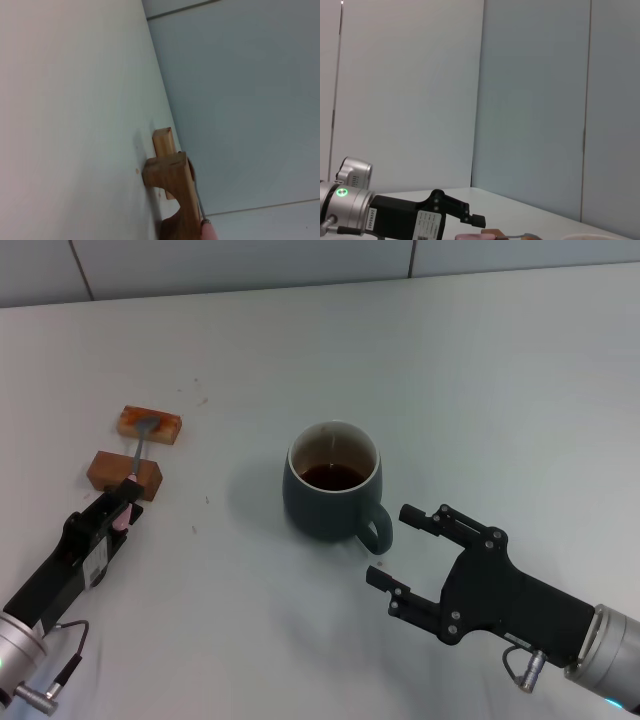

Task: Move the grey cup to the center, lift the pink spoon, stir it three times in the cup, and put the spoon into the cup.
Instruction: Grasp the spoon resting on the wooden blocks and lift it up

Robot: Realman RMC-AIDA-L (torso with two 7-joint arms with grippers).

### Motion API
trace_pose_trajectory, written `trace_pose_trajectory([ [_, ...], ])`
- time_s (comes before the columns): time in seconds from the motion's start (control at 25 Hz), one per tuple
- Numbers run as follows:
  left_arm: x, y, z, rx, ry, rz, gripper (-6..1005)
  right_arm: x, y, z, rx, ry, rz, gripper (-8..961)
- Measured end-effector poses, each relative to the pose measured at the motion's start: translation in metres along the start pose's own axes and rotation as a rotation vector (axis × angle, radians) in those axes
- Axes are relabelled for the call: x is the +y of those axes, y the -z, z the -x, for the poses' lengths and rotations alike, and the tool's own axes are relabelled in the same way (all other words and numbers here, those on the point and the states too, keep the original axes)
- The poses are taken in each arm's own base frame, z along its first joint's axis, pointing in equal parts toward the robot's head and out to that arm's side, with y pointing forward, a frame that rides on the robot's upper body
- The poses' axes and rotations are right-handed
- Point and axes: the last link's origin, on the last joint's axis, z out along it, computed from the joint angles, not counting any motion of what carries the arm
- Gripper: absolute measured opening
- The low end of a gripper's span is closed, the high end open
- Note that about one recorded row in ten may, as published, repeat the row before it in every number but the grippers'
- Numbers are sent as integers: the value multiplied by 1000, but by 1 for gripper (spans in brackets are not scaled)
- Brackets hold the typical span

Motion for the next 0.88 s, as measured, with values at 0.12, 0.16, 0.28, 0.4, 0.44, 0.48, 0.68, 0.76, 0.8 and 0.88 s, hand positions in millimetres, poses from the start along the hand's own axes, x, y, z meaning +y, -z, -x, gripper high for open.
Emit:
trace_pose_trajectory([
  [0.12,0,0,0,-1,2,0,362,0,0,0,0,0,0,712],
  [0.16,0,0,0,-1,3,0,359,0,0,0,1,0,0,712],
  [0.28,0,-1,1,-2,6,-2,350,-1,-1,0,1,1,0,711],
  [0.4,0,-1,2,-4,8,-3,342,-1,-1,0,1,2,0,711],
  [0.44,0,-1,2,-5,8,-4,339,-1,-1,0,1,2,0,711],
  [0.48,-1,-1,2,-6,9,-8,336,-1,-1,0,1,2,0,711],
  [0.68,-2,-4,2,-19,6,-21,322,-2,-1,0,0,2,-2,710],
  [0.76,-1,-5,2,-29,-8,-21,309,-2,-1,0,0,2,-3,710],
  [0.8,0,-7,1,-39,-30,-16,300,-2,-1,0,0,1,-4,710],
  [0.88,0,-8,0,-40,-42,-12,281,-2,-1,0,0,1,-5,710],
])
